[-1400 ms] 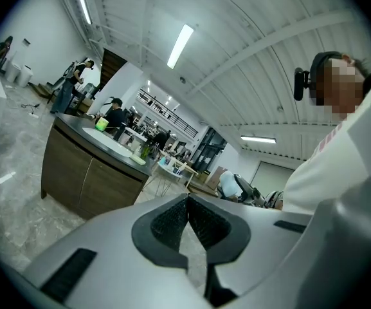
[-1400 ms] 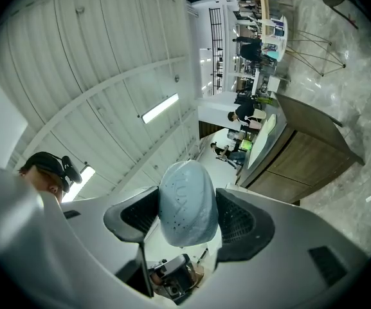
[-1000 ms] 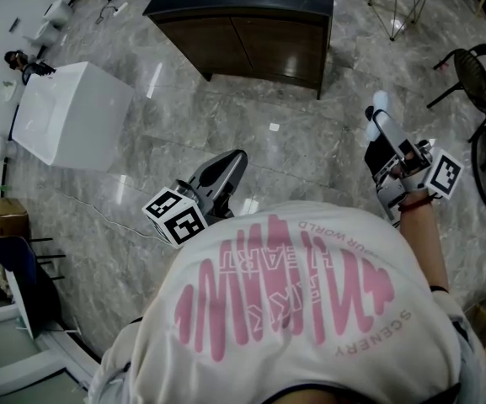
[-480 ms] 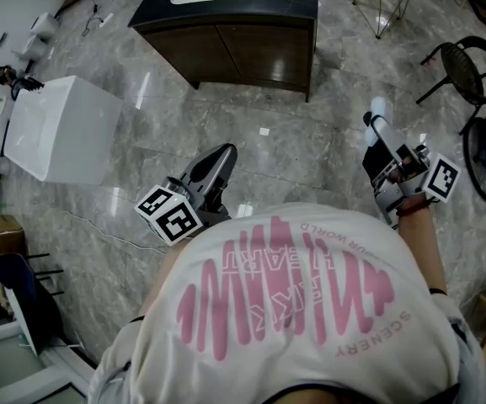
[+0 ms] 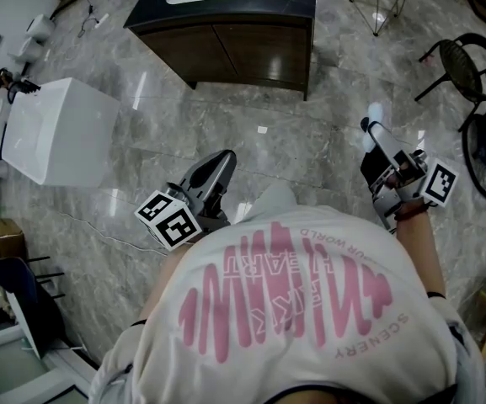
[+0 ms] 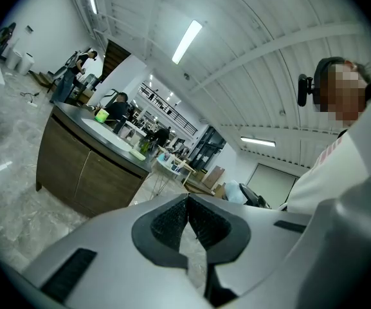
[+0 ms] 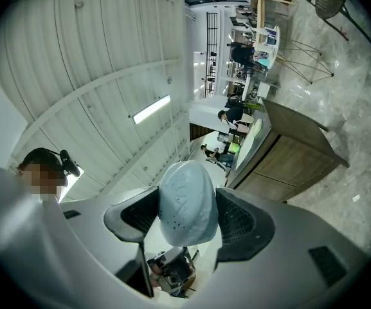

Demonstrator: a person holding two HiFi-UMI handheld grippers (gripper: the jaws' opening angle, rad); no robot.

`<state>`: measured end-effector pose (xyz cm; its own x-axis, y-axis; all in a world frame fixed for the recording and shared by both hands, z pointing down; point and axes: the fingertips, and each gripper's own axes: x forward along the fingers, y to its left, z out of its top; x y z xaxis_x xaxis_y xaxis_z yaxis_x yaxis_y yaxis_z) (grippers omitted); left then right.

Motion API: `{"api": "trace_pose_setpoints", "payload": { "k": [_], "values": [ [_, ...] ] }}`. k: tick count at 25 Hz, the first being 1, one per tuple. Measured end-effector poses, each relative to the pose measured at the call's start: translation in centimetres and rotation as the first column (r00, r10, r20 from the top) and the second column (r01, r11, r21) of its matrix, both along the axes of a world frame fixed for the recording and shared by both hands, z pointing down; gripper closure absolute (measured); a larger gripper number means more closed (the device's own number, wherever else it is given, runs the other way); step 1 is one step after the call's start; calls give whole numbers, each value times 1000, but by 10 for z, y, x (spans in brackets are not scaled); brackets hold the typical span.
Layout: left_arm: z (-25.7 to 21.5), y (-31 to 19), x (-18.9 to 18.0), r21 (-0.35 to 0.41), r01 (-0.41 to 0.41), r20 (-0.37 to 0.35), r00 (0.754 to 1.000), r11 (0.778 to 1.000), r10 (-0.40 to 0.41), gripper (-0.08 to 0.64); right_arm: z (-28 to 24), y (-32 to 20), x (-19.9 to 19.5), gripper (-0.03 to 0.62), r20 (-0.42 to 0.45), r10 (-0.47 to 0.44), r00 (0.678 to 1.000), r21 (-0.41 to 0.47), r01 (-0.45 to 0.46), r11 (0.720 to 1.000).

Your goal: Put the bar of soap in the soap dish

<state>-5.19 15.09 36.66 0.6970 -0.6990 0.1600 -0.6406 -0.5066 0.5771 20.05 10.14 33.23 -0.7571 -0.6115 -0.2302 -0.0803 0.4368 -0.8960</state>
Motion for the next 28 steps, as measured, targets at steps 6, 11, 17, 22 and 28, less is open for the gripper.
{"api": "trace_pose_setpoints", "payload": {
  "k": [6,11,17,22,28],
  "values": [
    [11,-5,-6,-25,-20,-9,1000,999,19,552,10,-1,-4,314,-19,18,1000,-28,-19,999],
    [10,-34,-14,-43,-46,-16,999,998,46,552,8,-23,-17,314,-24,35,999,-37,-36,999],
    [2,-77,-25,-27,-89,-20,996,996,89,552,3,-51,-39,314,-28,45,999,-42,-46,998],
    [-9,-111,-33,-1,-108,-23,994,994,108,552,-4,-72,-51,314,-33,57,998,-35,-59,998],
    [-12,-136,-49,-1,-126,-25,992,992,126,552,-7,-92,-65,314,-29,84,996,-37,-85,996]
  ]
}}
